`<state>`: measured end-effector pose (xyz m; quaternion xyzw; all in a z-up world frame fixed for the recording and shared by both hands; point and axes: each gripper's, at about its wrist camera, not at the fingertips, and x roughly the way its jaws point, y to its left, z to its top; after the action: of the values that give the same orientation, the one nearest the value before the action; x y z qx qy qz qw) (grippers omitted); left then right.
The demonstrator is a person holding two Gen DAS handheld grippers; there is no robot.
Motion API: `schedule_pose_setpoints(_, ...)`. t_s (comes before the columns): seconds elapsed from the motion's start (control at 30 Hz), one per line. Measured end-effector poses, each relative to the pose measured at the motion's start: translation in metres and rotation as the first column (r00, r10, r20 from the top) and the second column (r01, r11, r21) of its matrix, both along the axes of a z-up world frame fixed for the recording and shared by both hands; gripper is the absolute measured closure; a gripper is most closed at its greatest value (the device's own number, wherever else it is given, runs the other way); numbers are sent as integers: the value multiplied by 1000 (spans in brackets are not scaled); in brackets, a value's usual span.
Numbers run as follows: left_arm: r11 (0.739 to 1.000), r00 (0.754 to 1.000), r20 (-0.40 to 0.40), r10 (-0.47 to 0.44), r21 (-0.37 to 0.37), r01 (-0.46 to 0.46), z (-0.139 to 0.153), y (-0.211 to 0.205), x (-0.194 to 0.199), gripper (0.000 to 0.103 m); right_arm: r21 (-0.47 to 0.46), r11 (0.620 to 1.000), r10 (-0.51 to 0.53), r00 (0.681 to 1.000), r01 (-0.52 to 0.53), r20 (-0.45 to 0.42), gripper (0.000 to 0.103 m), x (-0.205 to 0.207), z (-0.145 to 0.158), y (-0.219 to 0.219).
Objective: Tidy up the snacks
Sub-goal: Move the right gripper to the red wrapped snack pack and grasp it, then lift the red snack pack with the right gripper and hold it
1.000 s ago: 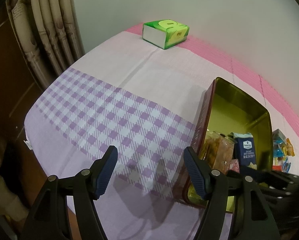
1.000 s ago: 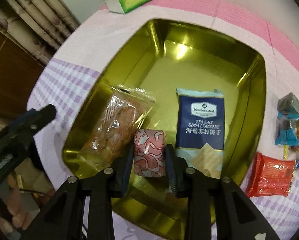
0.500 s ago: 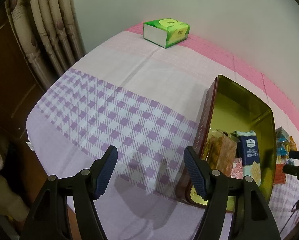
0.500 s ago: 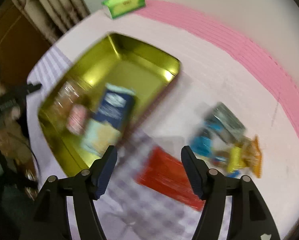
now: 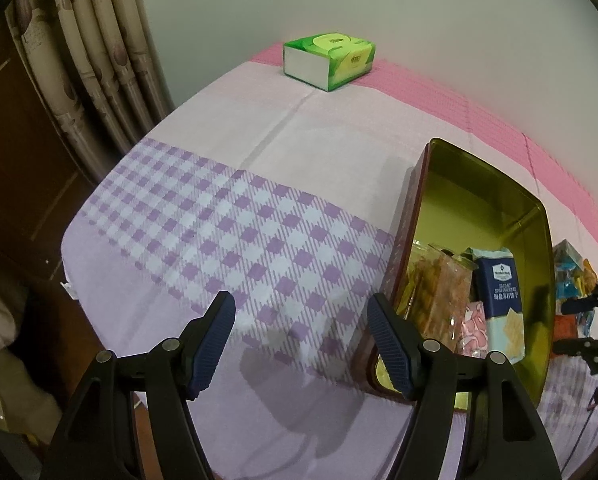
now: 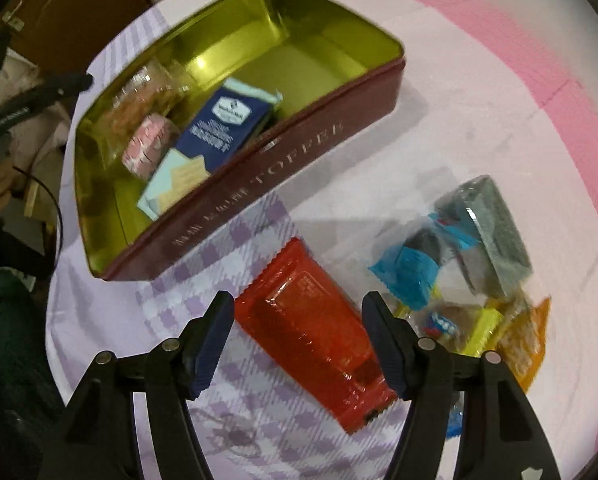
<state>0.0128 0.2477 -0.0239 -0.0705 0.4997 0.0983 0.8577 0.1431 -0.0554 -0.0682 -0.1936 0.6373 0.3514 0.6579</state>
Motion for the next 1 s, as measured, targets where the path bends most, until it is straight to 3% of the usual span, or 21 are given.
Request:
schedule_pose_setpoints(0.37,999,999,-14,-37,6,37,4,-20,1,34,81,990,-109,993,111,-36,37,-35,0,-34)
schedule_pose_setpoints(0.53,996,996,-13,-85,8,85,6,-38,4,34,69,979,-195,979,191,60,36,-59,2,-37)
schedule_pose_setpoints(0.67,993,993,-10,-118,13,118,8,-50,4,34,22,977,-214,959,214,186,36,-78,1,-22)
schedule_pose_setpoints(0.77,991,991,-7,-134,12,134,10,-55,4,34,-1,975,-215,941,223,262,46,-87,1,-17)
schedule_pose_setpoints(1.0,984,984,-3,-176,11,176,13,-73,7,34,45,956,-289,910,289,297,59,-97,3,-29)
